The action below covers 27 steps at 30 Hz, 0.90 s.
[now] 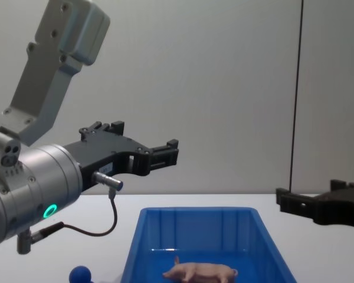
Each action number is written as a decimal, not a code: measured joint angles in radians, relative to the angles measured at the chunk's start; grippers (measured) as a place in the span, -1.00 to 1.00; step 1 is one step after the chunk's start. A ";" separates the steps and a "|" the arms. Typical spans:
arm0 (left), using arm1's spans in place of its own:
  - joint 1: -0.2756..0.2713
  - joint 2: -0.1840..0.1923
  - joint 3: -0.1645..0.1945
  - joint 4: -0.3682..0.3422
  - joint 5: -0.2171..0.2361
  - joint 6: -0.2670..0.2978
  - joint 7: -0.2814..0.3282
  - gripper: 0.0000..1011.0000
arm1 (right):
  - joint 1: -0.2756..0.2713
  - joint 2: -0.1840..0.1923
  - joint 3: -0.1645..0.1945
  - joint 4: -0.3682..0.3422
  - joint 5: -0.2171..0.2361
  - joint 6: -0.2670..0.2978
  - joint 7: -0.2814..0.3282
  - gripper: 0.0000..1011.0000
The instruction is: Pick up the two dolls from the table and place them into the box.
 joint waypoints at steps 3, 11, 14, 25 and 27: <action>0.000 0.000 0.000 0.000 0.000 0.000 0.000 0.98 | -0.009 0.005 0.005 -0.006 0.005 0.002 -0.019 0.98; 0.000 0.000 0.000 0.000 0.000 0.000 0.000 0.98 | -0.022 0.012 0.012 -0.015 0.011 0.003 -0.044 0.98; 0.001 0.001 -0.001 0.000 0.000 0.004 0.000 0.98 | -0.025 0.014 0.015 -0.017 0.012 0.004 -0.051 0.98; 0.015 0.016 -0.014 -0.026 -0.030 0.080 0.016 0.98 | -0.032 0.018 0.018 -0.021 0.016 0.005 -0.064 0.98; 0.020 0.019 -0.017 -0.034 -0.042 0.108 0.026 0.98 | -0.032 0.018 0.018 -0.022 0.016 0.005 -0.066 0.98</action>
